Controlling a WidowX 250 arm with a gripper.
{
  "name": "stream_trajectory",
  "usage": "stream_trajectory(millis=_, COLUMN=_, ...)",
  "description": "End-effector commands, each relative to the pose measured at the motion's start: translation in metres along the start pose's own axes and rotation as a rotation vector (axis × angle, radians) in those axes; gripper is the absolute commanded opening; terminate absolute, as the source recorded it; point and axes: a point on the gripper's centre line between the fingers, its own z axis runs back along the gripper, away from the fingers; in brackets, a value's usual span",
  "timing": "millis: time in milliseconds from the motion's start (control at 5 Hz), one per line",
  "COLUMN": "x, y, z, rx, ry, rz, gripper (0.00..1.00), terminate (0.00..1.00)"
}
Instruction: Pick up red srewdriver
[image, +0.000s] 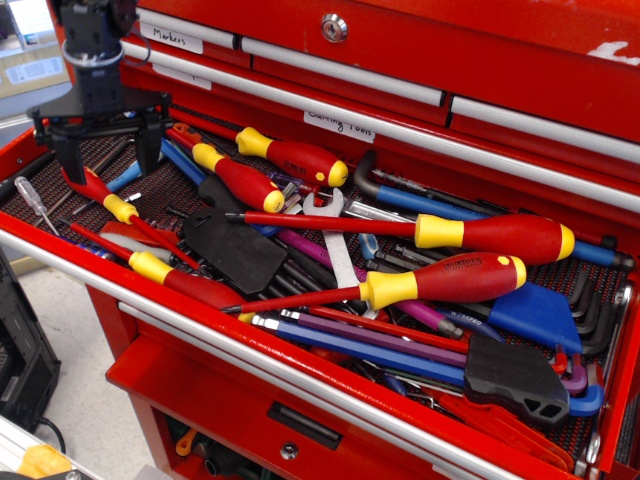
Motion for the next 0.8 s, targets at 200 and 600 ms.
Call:
stream_trajectory(millis=200, x=0.005, y=0.007, z=-0.03, rx=-0.047, ry=-0.035, rz=0.009, gripper=1.0, terminate=0.0)
stream_trajectory(millis=600, x=0.008, y=0.001, z=-0.046, rx=-0.064, ry=0.021, rz=0.023, gripper=0.0, terminate=0.0)
